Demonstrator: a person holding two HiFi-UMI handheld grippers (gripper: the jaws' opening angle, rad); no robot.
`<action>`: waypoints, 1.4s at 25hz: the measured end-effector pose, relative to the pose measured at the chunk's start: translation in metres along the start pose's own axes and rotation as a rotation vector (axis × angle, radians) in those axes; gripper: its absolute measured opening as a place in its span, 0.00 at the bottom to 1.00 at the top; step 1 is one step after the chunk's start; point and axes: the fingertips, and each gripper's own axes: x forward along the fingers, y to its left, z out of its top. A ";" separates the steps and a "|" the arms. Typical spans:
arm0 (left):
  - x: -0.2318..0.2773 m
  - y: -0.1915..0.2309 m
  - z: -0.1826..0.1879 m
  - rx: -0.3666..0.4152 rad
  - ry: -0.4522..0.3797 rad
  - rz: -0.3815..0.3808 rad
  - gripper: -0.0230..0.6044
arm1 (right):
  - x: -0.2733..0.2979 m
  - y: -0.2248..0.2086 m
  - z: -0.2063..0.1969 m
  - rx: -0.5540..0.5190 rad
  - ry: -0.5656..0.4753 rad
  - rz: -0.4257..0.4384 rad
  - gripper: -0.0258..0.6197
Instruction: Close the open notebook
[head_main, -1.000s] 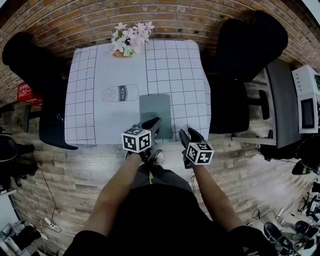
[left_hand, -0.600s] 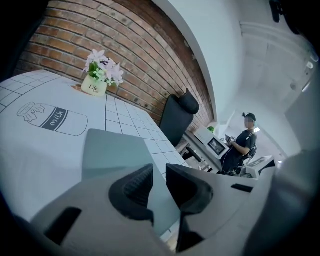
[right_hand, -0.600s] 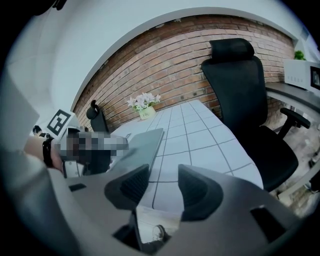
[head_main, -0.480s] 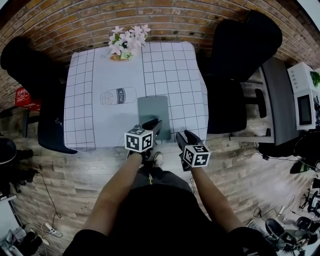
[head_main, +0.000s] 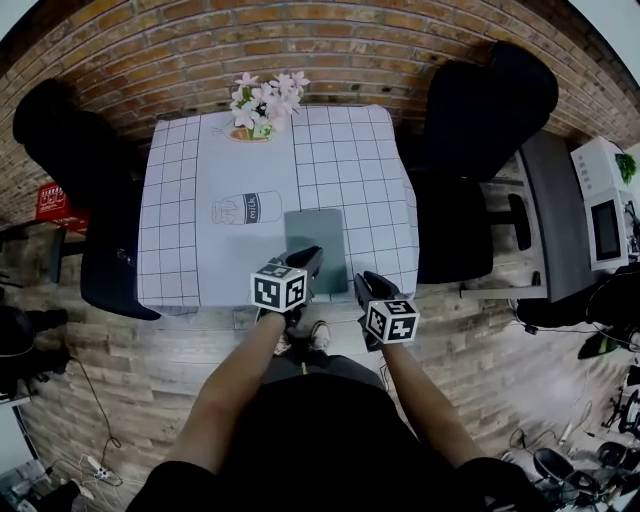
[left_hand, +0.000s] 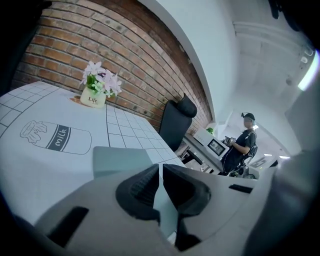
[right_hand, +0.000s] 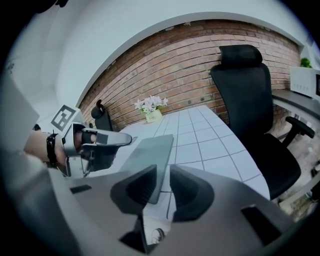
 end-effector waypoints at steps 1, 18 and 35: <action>-0.003 0.002 0.003 0.002 -0.008 0.001 0.10 | 0.001 0.002 0.001 -0.006 0.003 0.002 0.18; -0.111 0.048 0.085 0.144 -0.154 0.142 0.07 | 0.026 0.033 0.059 -0.041 -0.041 0.088 0.06; -0.255 0.076 0.173 0.208 -0.420 0.359 0.07 | 0.016 0.056 0.157 -0.022 -0.193 0.129 0.06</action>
